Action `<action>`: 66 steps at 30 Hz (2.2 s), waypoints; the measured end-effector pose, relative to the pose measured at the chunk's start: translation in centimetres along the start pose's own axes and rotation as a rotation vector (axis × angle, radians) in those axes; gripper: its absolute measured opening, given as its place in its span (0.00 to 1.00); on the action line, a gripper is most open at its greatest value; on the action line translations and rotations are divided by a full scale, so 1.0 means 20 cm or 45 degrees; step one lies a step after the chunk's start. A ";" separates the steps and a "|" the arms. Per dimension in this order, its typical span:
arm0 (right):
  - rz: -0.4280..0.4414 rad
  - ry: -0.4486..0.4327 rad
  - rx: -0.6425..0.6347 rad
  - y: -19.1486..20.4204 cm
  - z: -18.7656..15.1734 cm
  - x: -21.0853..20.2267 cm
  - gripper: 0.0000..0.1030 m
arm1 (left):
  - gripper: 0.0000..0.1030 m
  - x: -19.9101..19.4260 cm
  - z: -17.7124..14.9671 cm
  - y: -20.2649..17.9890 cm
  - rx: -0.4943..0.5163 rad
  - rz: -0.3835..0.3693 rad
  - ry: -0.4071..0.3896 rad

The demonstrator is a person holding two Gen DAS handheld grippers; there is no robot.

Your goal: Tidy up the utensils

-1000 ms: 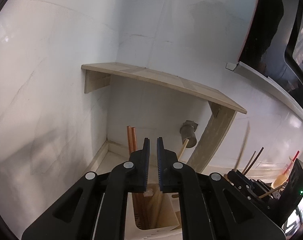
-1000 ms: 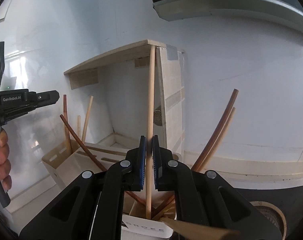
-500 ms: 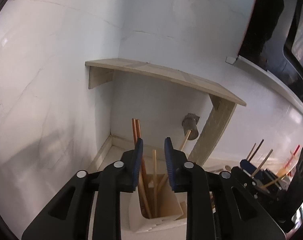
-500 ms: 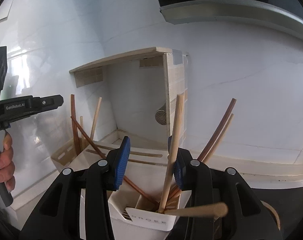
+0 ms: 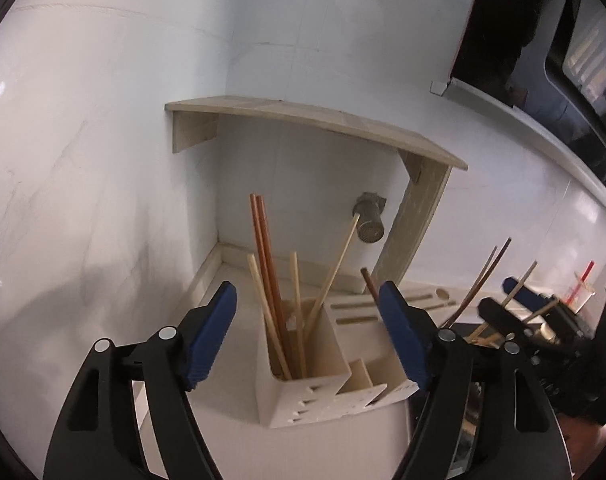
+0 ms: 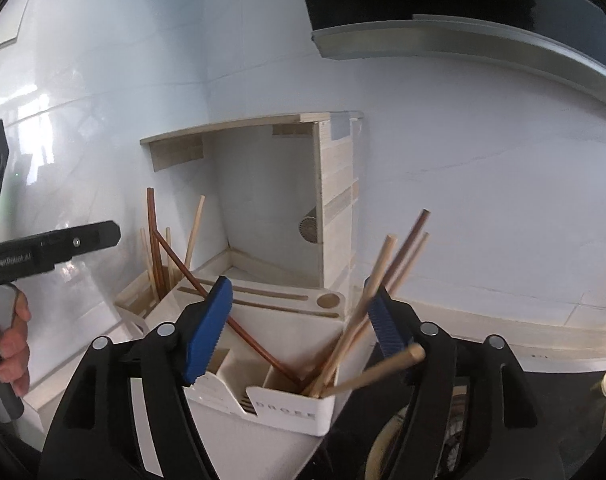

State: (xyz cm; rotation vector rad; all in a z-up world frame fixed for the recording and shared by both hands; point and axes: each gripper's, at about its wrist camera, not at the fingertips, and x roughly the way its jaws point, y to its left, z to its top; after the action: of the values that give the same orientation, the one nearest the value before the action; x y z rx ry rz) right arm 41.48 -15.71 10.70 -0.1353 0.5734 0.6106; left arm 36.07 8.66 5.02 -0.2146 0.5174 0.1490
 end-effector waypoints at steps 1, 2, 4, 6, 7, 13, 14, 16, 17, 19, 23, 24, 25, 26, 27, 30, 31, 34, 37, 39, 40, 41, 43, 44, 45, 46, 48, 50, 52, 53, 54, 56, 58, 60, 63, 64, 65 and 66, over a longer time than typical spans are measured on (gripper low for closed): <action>-0.005 0.004 0.002 0.00 -0.01 -0.01 0.67 | 0.74 -0.01 -0.01 0.00 -0.001 0.007 0.003; -0.005 0.011 0.007 -0.01 -0.01 -0.02 0.67 | 0.75 -0.01 -0.02 0.00 -0.005 0.011 0.006; -0.003 0.022 0.009 -0.02 -0.03 -0.06 0.67 | 0.80 -0.02 -0.03 0.00 -0.020 0.024 0.023; -0.002 0.027 0.009 -0.03 -0.05 -0.09 0.70 | 0.81 -0.04 -0.04 -0.02 -0.018 0.036 0.028; 0.000 0.028 0.010 -0.03 -0.06 -0.11 0.70 | 0.82 -0.05 -0.05 -0.03 -0.013 0.037 0.030; 0.001 0.037 0.014 -0.02 -0.07 -0.18 0.76 | 0.90 -0.10 -0.09 -0.07 0.016 0.053 0.043; 0.004 0.040 0.014 -0.02 -0.07 -0.19 0.77 | 0.92 -0.11 -0.10 -0.09 0.022 0.058 0.044; 0.008 0.046 0.008 -0.02 -0.08 -0.21 0.81 | 0.95 -0.13 -0.12 -0.11 0.037 0.051 0.049; 0.007 0.051 0.004 -0.02 -0.08 -0.22 0.82 | 0.95 -0.14 -0.13 -0.12 0.049 0.052 0.054; 0.014 0.061 0.008 -0.03 -0.09 -0.25 0.85 | 0.95 -0.16 -0.16 -0.13 0.048 0.057 0.063; 0.030 0.089 0.011 -0.02 -0.10 -0.28 0.88 | 0.95 -0.20 -0.21 -0.14 0.026 0.073 0.087; 0.034 0.099 0.011 -0.02 -0.11 -0.29 0.90 | 0.95 -0.21 -0.23 -0.14 0.033 0.076 0.097; 0.038 0.108 0.010 -0.02 -0.12 -0.30 0.91 | 0.95 -0.22 -0.24 -0.15 0.039 0.085 0.103; 0.043 0.118 0.008 -0.02 -0.13 -0.31 0.91 | 0.95 -0.23 -0.25 -0.14 0.038 0.087 0.106; 0.047 0.126 0.007 -0.02 -0.13 -0.31 0.92 | 0.95 -0.24 -0.26 -0.14 0.035 0.087 0.109; 0.059 0.148 0.014 -0.03 -0.16 -0.33 0.95 | 0.95 -0.27 -0.28 -0.15 0.039 0.103 0.118; 0.062 0.154 0.015 -0.03 -0.16 -0.34 0.95 | 0.95 -0.29 -0.29 -0.15 0.039 0.108 0.115; 0.079 0.180 0.016 -0.03 -0.19 -0.35 0.95 | 0.95 -0.32 -0.29 -0.15 0.055 0.126 0.102; 0.094 0.201 0.023 -0.03 -0.20 -0.36 0.95 | 0.95 -0.32 -0.31 -0.18 0.101 0.128 0.103; 0.094 0.208 0.024 -0.03 -0.21 -0.37 0.95 | 0.95 -0.33 -0.33 -0.20 0.128 0.137 0.099; 0.098 0.210 0.024 -0.03 -0.21 -0.37 0.95 | 0.95 -0.34 -0.33 -0.21 0.140 0.146 0.095; 0.102 0.214 0.023 -0.04 -0.22 -0.37 0.95 | 0.95 -0.35 -0.34 -0.21 0.144 0.150 0.089; 0.104 0.216 0.027 -0.04 -0.22 -0.38 0.95 | 0.95 -0.37 -0.34 -0.22 0.135 0.144 0.081; 0.102 0.216 0.042 -0.05 -0.23 -0.39 0.95 | 0.95 -0.37 -0.35 -0.23 0.127 0.137 0.082; 0.104 0.212 0.066 -0.06 -0.23 -0.40 0.95 | 0.95 -0.38 -0.36 -0.23 0.116 0.133 0.085; 0.106 0.214 0.077 -0.06 -0.23 -0.41 0.95 | 0.95 -0.38 -0.37 -0.23 0.103 0.137 0.089; 0.104 0.233 0.085 -0.07 -0.25 -0.42 0.95 | 0.95 -0.39 -0.39 -0.23 0.080 0.138 0.095; 0.105 0.238 0.089 -0.08 -0.26 -0.42 0.95 | 0.95 -0.40 -0.40 -0.21 0.055 0.130 0.103; 0.104 0.245 0.088 -0.08 -0.27 -0.43 0.95 | 0.95 -0.41 -0.41 -0.21 0.049 0.123 0.106; 0.104 0.248 0.089 -0.08 -0.27 -0.43 0.95 | 0.95 -0.41 -0.41 -0.21 0.053 0.124 0.105; 0.102 0.250 0.089 -0.08 -0.28 -0.44 0.95 | 0.95 -0.42 -0.41 -0.21 0.058 0.124 0.102; 0.089 0.239 0.091 -0.09 -0.29 -0.45 0.95 | 0.95 -0.43 -0.41 -0.21 0.063 0.119 0.100; 0.092 0.247 0.089 -0.08 -0.30 -0.45 0.95 | 0.95 -0.43 -0.41 -0.21 0.050 0.114 0.102; 0.093 0.252 0.088 -0.08 -0.30 -0.45 0.95 | 0.95 -0.43 -0.41 -0.19 0.023 0.105 0.110; 0.098 0.250 0.093 -0.08 -0.30 -0.46 0.95 | 0.95 -0.43 -0.41 -0.17 0.000 0.108 0.117; 0.101 0.252 0.093 -0.07 -0.31 -0.46 0.95 | 0.95 -0.43 -0.41 -0.17 0.003 0.114 0.115; 0.104 0.255 0.096 -0.07 -0.31 -0.45 0.95 | 0.95 -0.43 -0.40 -0.17 0.017 0.121 0.110; 0.111 0.259 0.104 -0.07 -0.31 -0.45 0.95 | 0.95 -0.44 -0.40 -0.17 0.029 0.124 0.105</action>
State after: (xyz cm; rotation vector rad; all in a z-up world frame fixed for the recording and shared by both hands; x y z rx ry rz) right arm 33.39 -23.12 10.42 -0.0968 0.8032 0.6611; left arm 25.37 2.62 3.15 -0.1741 0.6117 0.2297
